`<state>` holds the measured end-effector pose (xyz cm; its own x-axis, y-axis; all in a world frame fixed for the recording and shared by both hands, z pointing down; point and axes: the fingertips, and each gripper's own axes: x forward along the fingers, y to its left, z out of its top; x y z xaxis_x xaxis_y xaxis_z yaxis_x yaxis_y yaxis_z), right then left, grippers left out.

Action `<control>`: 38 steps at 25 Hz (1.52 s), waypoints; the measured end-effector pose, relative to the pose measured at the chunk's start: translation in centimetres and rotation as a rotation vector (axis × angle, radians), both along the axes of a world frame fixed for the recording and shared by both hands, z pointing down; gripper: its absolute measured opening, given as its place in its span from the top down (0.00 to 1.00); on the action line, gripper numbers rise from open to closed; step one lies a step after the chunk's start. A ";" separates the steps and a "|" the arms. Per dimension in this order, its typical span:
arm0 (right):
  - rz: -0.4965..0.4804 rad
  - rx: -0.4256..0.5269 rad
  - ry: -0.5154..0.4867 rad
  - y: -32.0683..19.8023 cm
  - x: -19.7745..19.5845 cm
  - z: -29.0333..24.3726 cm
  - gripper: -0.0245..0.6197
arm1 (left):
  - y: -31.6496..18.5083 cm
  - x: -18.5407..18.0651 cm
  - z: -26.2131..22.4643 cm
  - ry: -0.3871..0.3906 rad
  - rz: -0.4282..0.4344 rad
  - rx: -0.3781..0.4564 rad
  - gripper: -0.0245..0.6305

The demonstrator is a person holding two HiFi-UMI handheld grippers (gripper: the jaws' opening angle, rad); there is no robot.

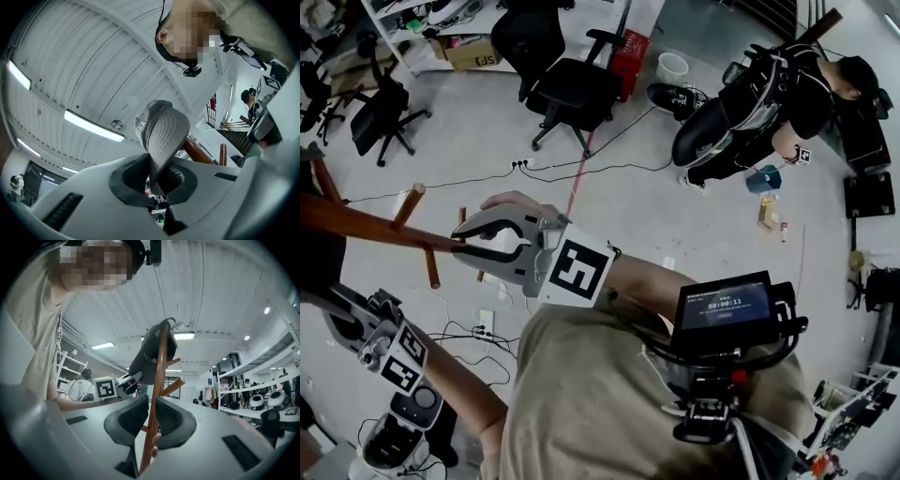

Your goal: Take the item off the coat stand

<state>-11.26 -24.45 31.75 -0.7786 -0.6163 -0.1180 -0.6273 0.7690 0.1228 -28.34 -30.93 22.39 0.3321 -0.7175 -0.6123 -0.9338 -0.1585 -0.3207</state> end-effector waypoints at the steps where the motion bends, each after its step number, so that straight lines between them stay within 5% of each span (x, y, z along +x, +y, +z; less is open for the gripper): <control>1: -0.012 0.012 0.029 0.0 0.2 0.2 0.88 | 0.1 0.1 0.1 0.000 -0.008 0.002 0.91; 4: -0.027 -0.001 0.070 2.0 3.3 1.7 0.88 | 2.1 3.0 1.0 -0.003 -0.011 0.007 0.91; 7: 0.033 0.003 -0.113 4.7 6.2 0.4 0.88 | 4.7 5.2 2.3 -0.003 0.012 -0.012 0.91; 11: -0.005 0.035 -0.093 4.2 3.5 0.5 0.88 | 5.2 1.7 2.4 -0.005 -0.022 0.026 0.91; 14: -0.021 0.031 -0.075 3.4 2.9 0.9 0.88 | 4.1 0.4 3.3 0.002 -0.035 -0.027 0.91; 24: -0.074 0.028 -0.101 2.1 3.0 1.5 0.88 | 5.1 -1.1 3.4 -0.032 -0.080 -0.049 0.91; 38: -0.093 -0.034 -0.132 2.5 3.7 3.2 0.88 | 5.7 -1.9 1.1 0.018 -0.090 -0.067 0.91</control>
<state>-7.52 -21.91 34.94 -0.8117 -0.5474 -0.2038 -0.5620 0.8270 0.0170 -30.24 -25.28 23.50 0.2538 -0.7836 -0.5671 -0.9507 -0.0941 -0.2954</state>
